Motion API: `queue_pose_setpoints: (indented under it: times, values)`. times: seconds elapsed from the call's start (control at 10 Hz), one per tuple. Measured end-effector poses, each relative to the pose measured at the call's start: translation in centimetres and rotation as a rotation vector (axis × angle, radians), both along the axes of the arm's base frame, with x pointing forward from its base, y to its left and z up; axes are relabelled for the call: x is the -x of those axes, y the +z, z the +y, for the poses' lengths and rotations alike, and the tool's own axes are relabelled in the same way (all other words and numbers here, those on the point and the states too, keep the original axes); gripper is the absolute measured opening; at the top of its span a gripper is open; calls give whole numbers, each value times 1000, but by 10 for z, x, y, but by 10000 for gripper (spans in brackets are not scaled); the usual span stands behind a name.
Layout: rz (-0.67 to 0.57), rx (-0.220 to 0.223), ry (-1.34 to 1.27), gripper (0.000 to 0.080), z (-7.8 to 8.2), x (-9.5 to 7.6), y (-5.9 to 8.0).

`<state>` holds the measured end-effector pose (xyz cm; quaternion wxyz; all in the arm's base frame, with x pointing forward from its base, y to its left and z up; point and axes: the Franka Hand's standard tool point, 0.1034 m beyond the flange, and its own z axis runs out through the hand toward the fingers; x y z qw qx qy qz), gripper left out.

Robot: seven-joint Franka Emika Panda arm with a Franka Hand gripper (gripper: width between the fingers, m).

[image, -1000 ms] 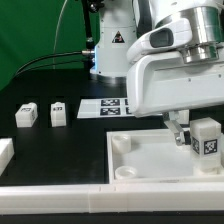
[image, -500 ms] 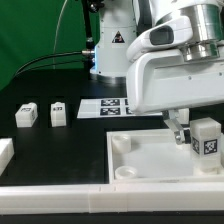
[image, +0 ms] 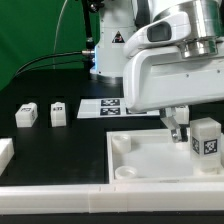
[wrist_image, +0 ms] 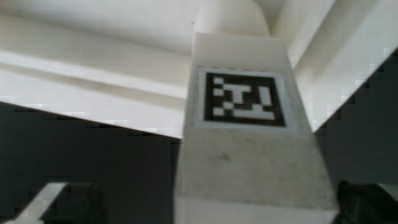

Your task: Assemble one leg

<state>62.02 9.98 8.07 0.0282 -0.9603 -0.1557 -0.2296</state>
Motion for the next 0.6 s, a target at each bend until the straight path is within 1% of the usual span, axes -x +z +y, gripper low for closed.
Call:
queue_pose_setpoints:
  times: [0.1,0.2,0.3,0.4,0.5,0.6]
  values:
    - [126,9,10,649,5,2,-1]
    - [191,16,17,649,6,-3,3]
    - [333,30,28,649,9,2,2]
    - [424,36,30,649,11,3,3]
    - [486,40,37,649,12,2,3]
    - [522,41,41,649,12,0,3]
